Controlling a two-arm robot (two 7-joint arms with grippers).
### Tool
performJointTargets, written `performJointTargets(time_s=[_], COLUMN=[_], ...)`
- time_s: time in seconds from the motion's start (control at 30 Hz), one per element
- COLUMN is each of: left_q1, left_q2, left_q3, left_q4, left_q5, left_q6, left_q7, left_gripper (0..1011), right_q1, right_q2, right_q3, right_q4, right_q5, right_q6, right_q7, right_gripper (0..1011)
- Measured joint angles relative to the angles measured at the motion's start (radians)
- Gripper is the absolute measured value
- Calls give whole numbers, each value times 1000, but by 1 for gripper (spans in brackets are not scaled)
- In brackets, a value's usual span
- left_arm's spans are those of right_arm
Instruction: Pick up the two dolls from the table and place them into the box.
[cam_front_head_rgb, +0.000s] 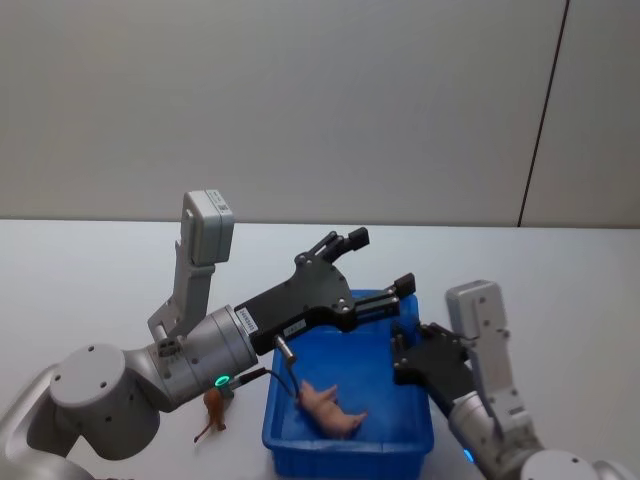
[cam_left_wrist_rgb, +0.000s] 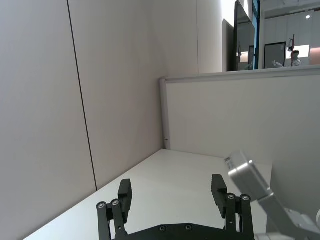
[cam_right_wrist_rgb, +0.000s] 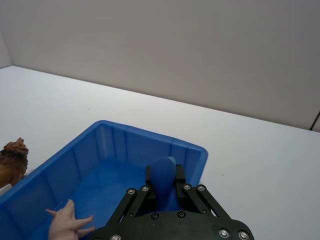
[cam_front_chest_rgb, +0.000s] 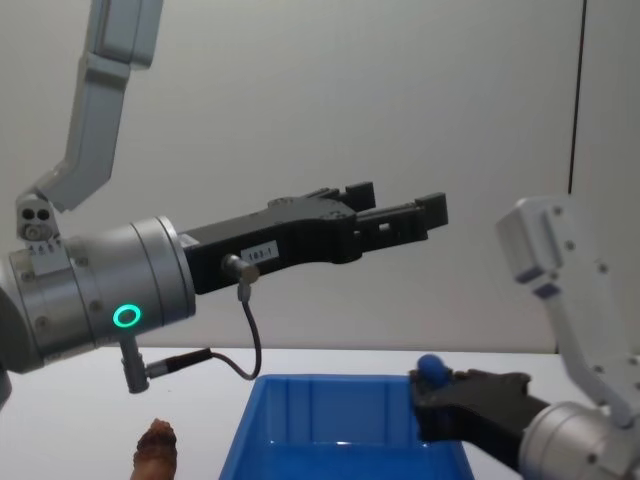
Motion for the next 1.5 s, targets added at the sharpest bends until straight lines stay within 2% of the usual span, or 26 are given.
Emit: performJointTargets(time_s=[0.1,0.47,0.53,0.57,0.77,0.93,1.5], left_q1=[0,0,0,0,0,0,0], left_q2=[0,0,0,0,0,0,0], left_q3=[0,0,0,0,0,0,0], left_q4=[0,0,0,0,0,0,0], left_q5=[0,0,0,0,0,0,0], left_q6=[0,0,0,0,0,0,0], left_q7=[0,0,0,0,0,0,0], left_gripper=[1001,1001,1001,1002,1001,1001,1001], right_q1=[20,72,77,78,79,67,-20], right_q2=[-14,-47,-51,-52,-53,-45,12], right_q3=[-10,-29,-31,-31,-29,-19,32], right_q4=[38,138,148,152,158,142,23], right_q5=[-14,-39,-40,-40,-36,-25,5], right_q6=[-5,-27,-31,-33,-41,-47,-57], right_q7=[13,24,22,20,-3,-31,-149], right_gripper=[233,594,669,669,881,994,1001])
